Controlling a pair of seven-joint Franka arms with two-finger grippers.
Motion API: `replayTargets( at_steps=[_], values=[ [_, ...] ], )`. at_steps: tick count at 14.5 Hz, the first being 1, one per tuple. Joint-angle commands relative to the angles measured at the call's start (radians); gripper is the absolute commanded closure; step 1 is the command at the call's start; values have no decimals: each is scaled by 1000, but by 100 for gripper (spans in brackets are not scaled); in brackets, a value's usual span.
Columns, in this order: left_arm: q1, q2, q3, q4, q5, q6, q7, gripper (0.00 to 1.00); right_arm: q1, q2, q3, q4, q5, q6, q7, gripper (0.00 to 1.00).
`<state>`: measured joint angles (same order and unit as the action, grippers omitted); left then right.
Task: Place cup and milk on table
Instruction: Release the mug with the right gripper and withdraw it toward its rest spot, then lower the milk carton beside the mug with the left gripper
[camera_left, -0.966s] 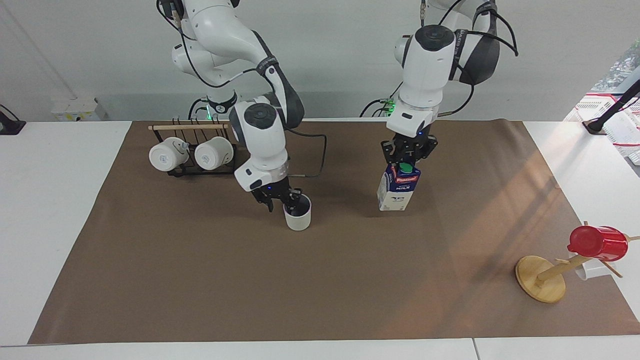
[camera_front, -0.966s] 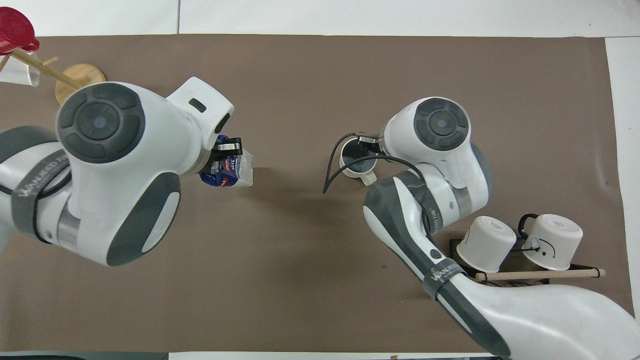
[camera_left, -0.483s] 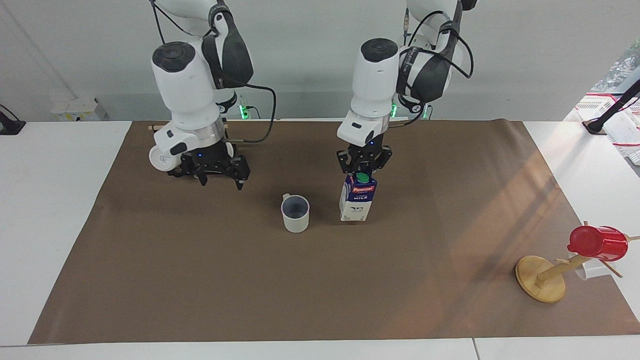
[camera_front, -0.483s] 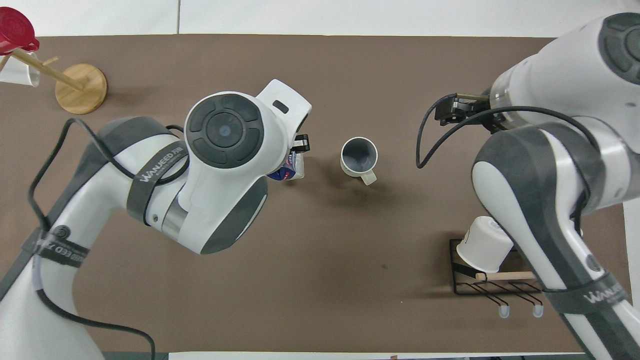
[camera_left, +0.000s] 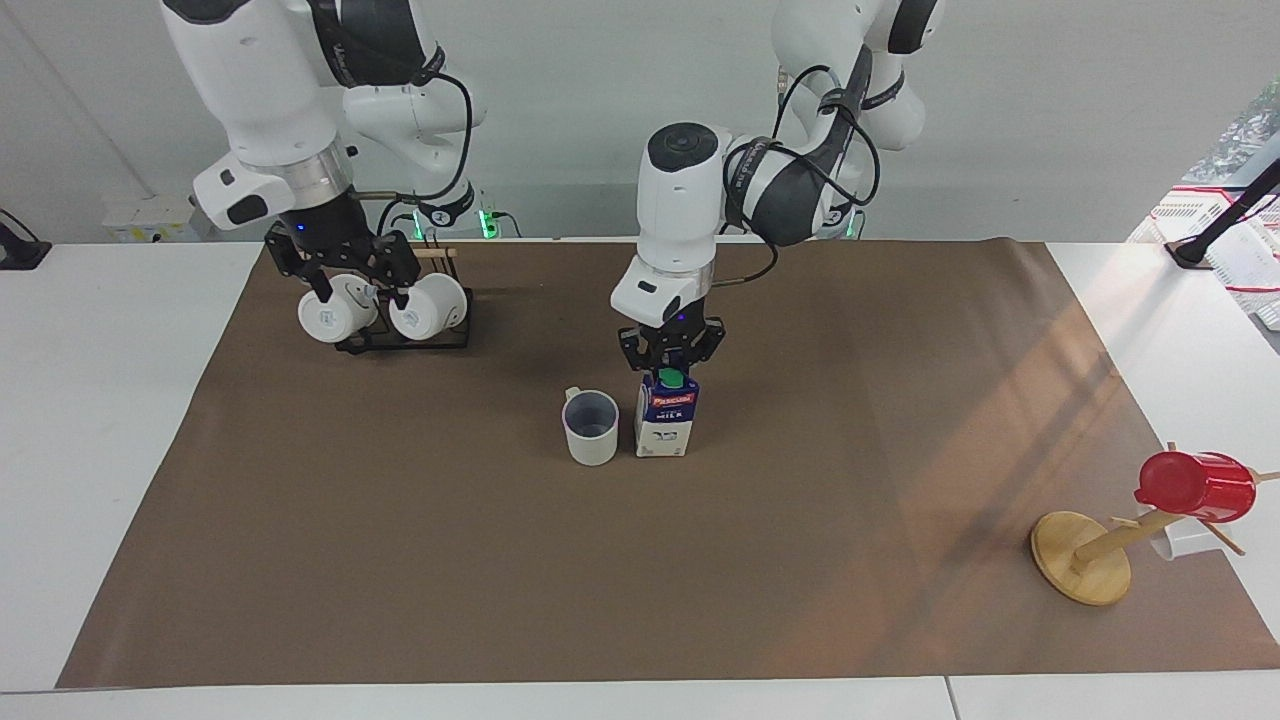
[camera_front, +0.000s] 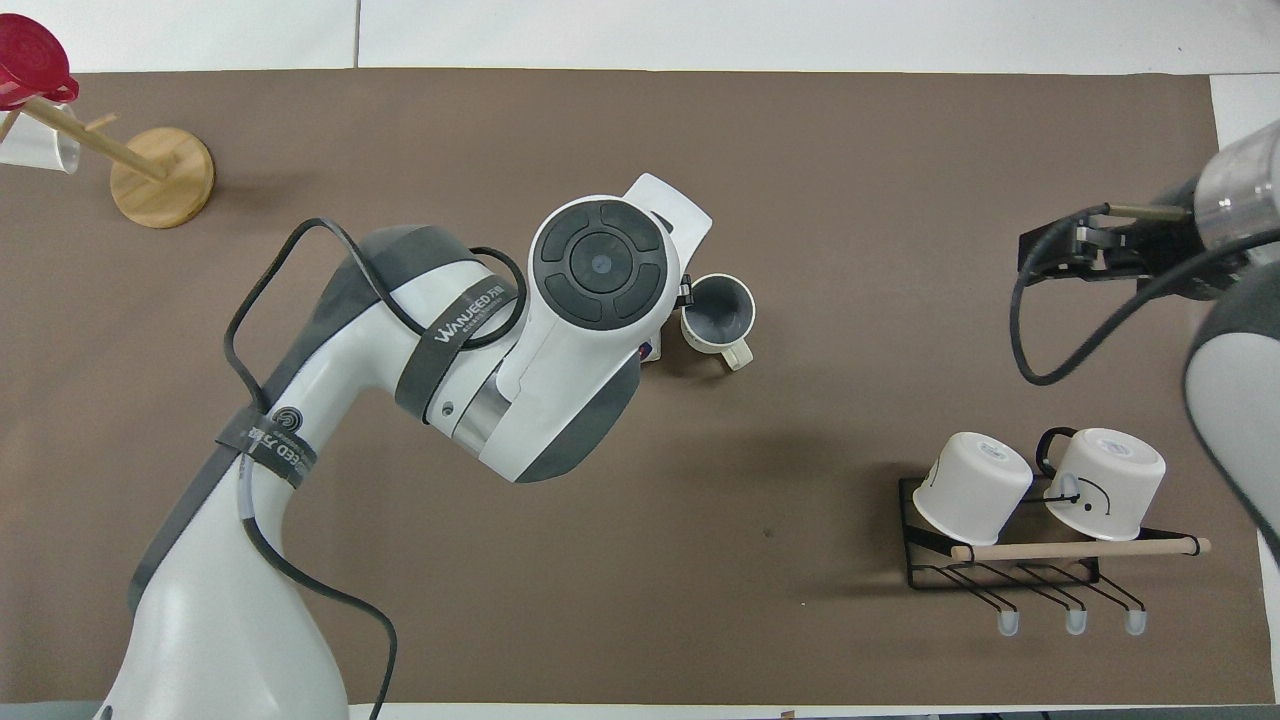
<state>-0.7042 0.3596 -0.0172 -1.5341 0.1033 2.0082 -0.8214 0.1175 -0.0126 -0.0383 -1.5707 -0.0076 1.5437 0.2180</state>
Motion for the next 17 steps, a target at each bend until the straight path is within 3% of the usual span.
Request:
replayTargets(
  at_steps=[1,4,5,6,7,8,12,17],
  values=[
    [-44,29,14,32,44,-6,-45,100,-67,16,5,60,9,-114,-91,0],
    [-43,27,16,32,45,-5,-50,100,-104,2,5,31,9,-116,-92,0],
    [-43,27,19,32,45,-5,-50,79,-101,2,6,29,8,-114,-91,0],
    [-43,27,19,32,49,-5,-50,43,-99,0,9,26,1,-108,-91,0],
    [-43,25,20,31,53,-5,-48,14,-99,-4,11,12,-2,-90,-92,0],
    [-37,25,20,31,67,-3,-48,0,-99,-19,12,-18,-5,-64,-94,0],
    [-27,3,23,32,67,-14,-45,0,-99,-20,15,-18,-2,-53,-114,0],
    [54,-155,28,-6,30,-97,-22,0,-99,-17,15,-18,1,-19,-114,0]
  ],
)
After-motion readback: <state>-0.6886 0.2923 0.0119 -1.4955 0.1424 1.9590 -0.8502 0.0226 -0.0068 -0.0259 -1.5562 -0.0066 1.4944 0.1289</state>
